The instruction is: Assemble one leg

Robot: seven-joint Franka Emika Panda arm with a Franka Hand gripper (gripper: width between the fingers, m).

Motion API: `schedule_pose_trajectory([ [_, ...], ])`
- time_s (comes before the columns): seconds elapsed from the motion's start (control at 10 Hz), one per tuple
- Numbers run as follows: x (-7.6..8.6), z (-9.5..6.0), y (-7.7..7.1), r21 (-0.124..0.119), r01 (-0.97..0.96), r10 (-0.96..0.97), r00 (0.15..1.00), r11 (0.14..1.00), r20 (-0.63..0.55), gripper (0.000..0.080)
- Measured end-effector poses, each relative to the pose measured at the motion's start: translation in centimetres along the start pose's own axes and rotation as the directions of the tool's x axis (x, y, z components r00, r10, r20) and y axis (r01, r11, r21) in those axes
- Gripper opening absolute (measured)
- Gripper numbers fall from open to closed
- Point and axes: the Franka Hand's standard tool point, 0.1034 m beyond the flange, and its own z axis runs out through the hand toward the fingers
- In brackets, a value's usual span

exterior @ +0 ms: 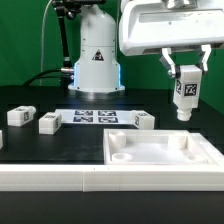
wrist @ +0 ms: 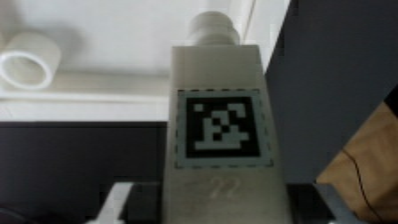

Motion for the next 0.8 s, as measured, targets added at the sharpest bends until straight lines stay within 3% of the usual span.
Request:
schedule_pose_trajectory([
  [0.2, 1.8, 1.2, 1.1, -0.006, 0.051, -0.051, 0.999, 0.999, 0.004, 0.0294],
  [0.5, 3.6, 2.3, 0.6, 0.002, 0.066, -0.066, 0.998, 0.998, -0.009, 0.0294],
  [0.8, 3.4, 2.3, 0.7, 0.002, 0.065, -0.065, 0.998, 0.998, -0.005, 0.0294],
])
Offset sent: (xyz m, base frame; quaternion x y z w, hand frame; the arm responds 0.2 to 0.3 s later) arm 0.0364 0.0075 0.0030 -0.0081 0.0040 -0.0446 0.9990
